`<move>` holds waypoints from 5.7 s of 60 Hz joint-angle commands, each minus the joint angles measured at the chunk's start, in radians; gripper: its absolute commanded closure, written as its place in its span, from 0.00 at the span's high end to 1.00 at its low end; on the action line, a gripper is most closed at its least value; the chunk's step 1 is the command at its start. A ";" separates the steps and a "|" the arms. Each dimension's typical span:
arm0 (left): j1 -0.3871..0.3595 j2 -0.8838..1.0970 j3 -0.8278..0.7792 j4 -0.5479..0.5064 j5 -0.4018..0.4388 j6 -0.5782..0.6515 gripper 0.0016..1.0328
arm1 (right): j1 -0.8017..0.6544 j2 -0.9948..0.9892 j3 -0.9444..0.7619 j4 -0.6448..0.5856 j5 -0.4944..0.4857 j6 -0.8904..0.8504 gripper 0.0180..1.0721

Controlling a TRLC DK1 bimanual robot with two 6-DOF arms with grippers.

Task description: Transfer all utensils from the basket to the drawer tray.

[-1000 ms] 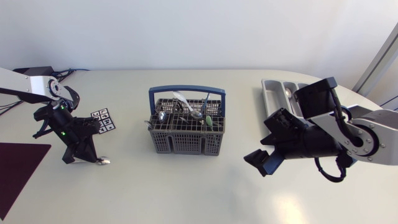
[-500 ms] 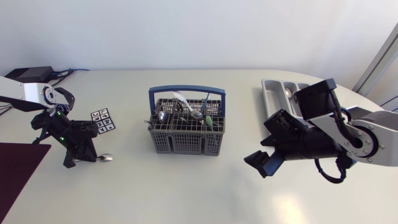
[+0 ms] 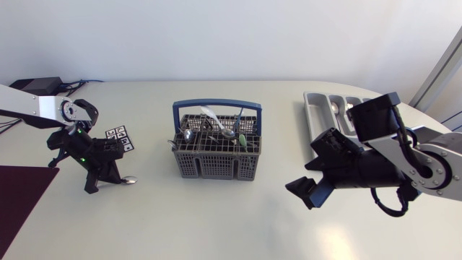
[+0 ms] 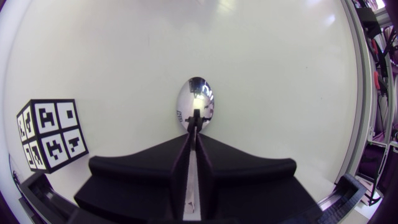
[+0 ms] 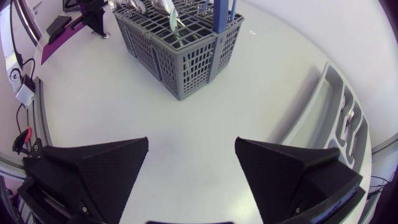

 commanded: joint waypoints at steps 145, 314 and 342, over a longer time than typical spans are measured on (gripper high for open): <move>-0.725 -0.419 0.148 0.666 0.253 -1.653 0.03 | 0.106 0.172 0.457 0.200 -0.263 0.392 0.64; -0.399 -0.686 -0.084 0.086 0.133 -0.768 0.95 | -0.796 0.422 0.248 0.066 -0.189 -1.084 0.05; -0.334 -0.698 -0.180 0.051 0.164 -0.533 0.95 | -0.806 0.569 0.102 0.460 -0.022 -1.231 0.24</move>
